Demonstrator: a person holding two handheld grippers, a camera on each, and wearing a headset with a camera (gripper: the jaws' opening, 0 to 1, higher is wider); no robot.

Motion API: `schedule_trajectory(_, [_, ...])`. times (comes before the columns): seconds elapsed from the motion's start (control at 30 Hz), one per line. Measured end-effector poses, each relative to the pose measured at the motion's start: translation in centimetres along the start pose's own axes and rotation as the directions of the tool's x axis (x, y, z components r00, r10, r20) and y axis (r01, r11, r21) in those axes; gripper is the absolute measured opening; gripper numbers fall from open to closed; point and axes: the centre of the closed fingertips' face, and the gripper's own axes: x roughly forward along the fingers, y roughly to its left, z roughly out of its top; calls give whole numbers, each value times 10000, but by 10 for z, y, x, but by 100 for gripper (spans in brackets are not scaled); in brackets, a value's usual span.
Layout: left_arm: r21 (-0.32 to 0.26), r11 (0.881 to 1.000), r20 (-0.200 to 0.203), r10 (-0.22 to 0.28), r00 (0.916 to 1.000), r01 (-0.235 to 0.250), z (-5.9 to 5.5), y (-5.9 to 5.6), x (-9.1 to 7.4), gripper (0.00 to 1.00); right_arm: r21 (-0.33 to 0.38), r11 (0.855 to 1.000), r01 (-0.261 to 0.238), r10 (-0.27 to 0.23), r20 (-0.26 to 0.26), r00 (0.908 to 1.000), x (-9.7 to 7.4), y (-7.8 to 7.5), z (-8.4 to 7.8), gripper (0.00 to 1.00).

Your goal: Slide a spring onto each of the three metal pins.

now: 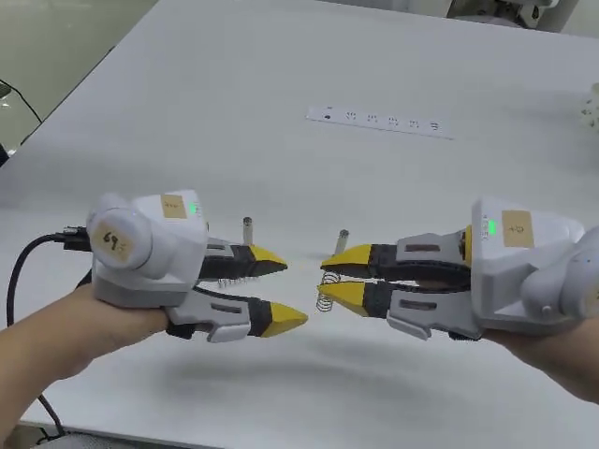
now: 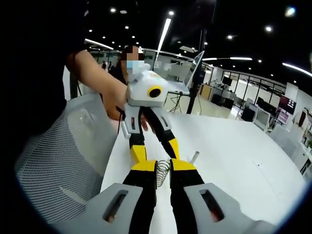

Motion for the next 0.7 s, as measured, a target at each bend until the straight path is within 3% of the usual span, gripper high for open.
schedule_trajectory(0.33, [-260, 9979, -29, 599, 9982, -600, -10, 15, -15, 43, 11, 9998, 190, -190, -17, 9998, -2, -6, 0, 7])
schedule_trajectory(0.5, [-525, 9922, -21, 1127, 9936, -1127, -15, 28, -28, 48, 55, 9994, 339, -338, -46, 9994, -5, -11, -2, 7])
schedule_trajectory(0.7, [-656, 9863, -42, 1516, 9884, -1516, -21, 37, -39, 53, 122, 9989, 462, -460, -146, 9988, -5, -13, -5, 7])
